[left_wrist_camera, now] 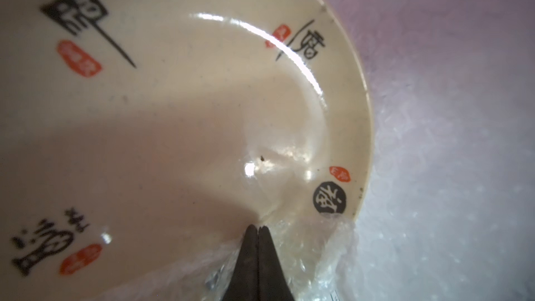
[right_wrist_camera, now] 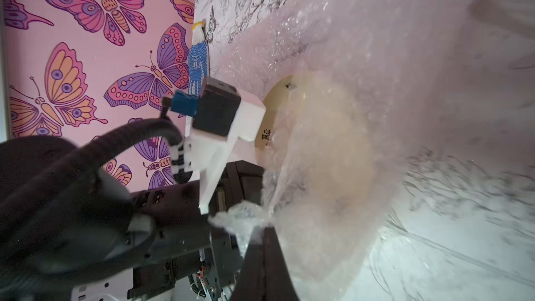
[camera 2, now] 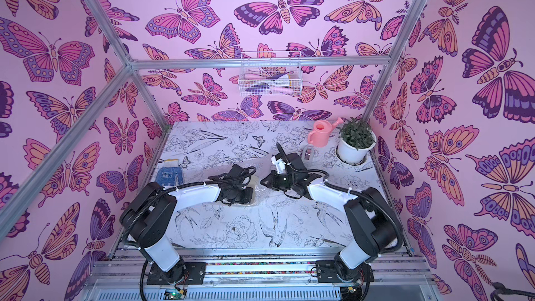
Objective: Wrap dinner plates in bubble wrap
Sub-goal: Wrap the plate in the bubble wrap.
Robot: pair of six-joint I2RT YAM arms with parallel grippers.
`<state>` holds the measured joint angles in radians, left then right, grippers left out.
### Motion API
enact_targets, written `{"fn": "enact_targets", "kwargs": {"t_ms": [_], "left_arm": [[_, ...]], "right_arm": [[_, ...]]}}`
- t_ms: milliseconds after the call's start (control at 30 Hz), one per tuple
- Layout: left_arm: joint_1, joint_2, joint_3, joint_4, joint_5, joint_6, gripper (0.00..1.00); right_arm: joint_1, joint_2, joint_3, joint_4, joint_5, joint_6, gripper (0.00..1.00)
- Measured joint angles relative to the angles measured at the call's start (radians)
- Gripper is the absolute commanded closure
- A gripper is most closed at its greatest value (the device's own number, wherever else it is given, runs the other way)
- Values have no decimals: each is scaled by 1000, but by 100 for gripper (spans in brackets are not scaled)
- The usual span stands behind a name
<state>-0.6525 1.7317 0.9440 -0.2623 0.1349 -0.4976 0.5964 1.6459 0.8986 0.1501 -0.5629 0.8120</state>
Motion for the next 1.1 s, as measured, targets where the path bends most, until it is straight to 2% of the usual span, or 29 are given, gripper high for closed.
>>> {"fn": "enact_targets", "kwargs": {"t_ms": [133, 300, 633, 867, 1100], "left_arm": [[0, -1, 0, 1, 0, 0, 100], [0, -16, -12, 3, -2, 7, 100], [47, -148, -29, -125, -68, 32, 100], [72, -52, -7, -138, -52, 45, 100], [72, -29, 7, -118, -45, 45, 100]], "right_arm": [[57, 166, 43, 50, 12, 41, 100], [79, 281, 72, 64, 27, 66, 100], [79, 286, 118, -21, 67, 25, 100], [79, 286, 124, -33, 67, 18, 100], [93, 278, 144, -56, 60, 30, 100]]}}
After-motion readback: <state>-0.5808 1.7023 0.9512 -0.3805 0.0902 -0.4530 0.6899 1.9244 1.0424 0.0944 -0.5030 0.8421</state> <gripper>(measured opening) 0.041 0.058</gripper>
